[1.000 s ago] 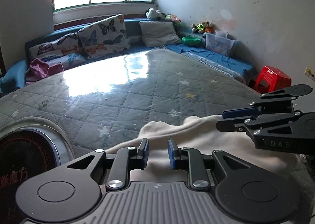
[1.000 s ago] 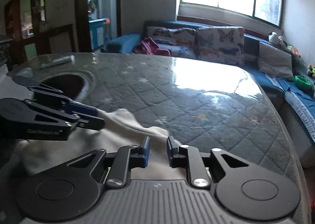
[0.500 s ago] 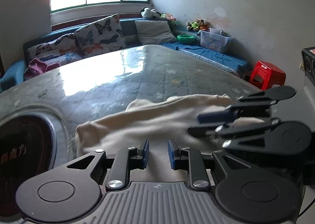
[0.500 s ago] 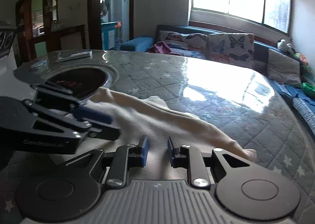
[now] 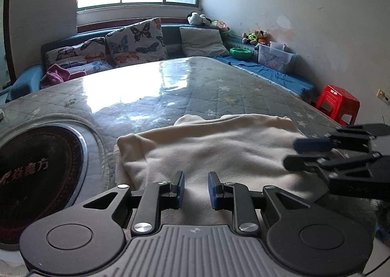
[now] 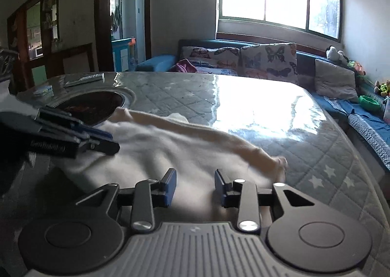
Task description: Fold clothes
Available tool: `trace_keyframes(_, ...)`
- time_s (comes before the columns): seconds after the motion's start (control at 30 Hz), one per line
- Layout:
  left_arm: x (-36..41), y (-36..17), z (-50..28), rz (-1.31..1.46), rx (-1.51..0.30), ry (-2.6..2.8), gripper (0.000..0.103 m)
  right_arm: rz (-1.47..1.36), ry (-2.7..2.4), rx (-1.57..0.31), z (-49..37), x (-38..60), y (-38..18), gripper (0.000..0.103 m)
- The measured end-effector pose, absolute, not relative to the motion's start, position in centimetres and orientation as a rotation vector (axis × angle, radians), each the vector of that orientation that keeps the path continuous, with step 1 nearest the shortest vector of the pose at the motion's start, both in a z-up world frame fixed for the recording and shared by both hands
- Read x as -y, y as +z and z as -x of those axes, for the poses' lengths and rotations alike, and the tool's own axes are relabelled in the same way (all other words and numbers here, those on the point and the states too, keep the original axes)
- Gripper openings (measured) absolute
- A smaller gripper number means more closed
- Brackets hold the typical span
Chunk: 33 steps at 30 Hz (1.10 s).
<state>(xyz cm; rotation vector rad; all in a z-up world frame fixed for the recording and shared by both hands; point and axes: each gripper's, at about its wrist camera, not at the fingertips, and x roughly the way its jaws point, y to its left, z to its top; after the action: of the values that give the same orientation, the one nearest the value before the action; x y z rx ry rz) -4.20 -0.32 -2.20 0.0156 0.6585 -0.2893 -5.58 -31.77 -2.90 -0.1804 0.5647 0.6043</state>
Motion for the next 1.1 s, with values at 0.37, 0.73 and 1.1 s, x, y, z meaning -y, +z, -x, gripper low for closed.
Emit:
trace_keyframes(0.37,-0.6,-2.2,4.8,-0.007,-0.66,-0.261,0.024,0.157,0.57,-0.546,7.5,34.8,-3.4,0.035)
trace_keyframes(0.73,-0.3,-1.7,5.6,-0.009,-0.655,-0.256,0.025,0.158,0.561,-0.548,8.4,35.8,-3.5,0.035)
trace_keyframes(1.1,2.3,-1.5,6.8,-0.003,-0.657,-0.333,0.036,0.153,0.58,-0.518,8.6,35.1,-3.2,0.04)
